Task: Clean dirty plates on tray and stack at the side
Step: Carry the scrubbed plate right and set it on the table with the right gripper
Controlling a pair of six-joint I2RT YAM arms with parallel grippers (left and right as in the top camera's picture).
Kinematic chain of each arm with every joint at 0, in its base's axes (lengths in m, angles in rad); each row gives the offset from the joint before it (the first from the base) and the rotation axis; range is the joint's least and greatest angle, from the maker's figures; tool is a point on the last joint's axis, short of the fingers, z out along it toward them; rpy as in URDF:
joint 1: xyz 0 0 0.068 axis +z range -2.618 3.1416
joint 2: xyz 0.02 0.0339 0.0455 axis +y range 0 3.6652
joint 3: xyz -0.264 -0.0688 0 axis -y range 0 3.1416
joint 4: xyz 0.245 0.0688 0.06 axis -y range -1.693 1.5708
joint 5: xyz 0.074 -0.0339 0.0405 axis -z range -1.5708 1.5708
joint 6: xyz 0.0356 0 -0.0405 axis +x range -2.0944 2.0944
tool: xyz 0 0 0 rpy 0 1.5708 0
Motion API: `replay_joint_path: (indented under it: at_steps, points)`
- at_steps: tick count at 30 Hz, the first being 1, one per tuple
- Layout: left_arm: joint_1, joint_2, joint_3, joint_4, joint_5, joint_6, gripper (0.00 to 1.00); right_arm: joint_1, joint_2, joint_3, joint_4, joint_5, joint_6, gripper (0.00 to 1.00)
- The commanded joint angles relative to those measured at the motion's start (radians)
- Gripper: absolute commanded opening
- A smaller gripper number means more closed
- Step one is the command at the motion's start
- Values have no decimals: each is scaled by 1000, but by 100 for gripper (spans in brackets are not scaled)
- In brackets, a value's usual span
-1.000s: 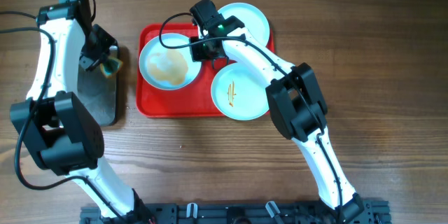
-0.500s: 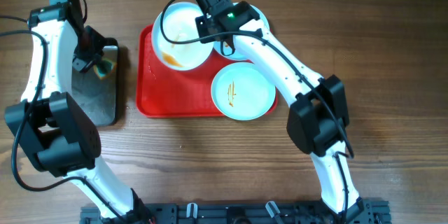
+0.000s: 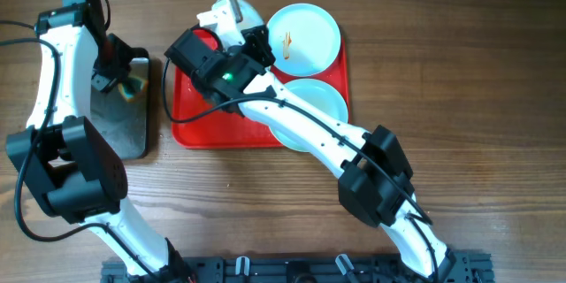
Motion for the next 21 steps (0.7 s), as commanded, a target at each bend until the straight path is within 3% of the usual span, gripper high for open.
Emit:
replay_joint_path:
  at_steps: [1, 5, 9, 12, 17, 21]
  points:
    - [3, -16, 15, -1, -17, 15, 4, 29, -24, 4, 9, 203, 0, 4]
    - [3, -16, 15, -1, -17, 15, 4, 47, -24, 4, 8, 154, 6, 4]
    - [0, -16, 15, -2, -13, 15, 4, -3, -25, 5, -47, -411, -68, 4]
    - [0, -16, 15, -2, -13, 15, 4, -79, -55, 7, -111, -591, -24, 4]
    - [-6, -16, 15, -5, 14, 17, 4, -337, -185, 7, -148, -1167, -34, 4]
    - [-68, -16, 15, -5, 86, 95, 4, -676, -220, 7, -258, -1496, -62, 4]
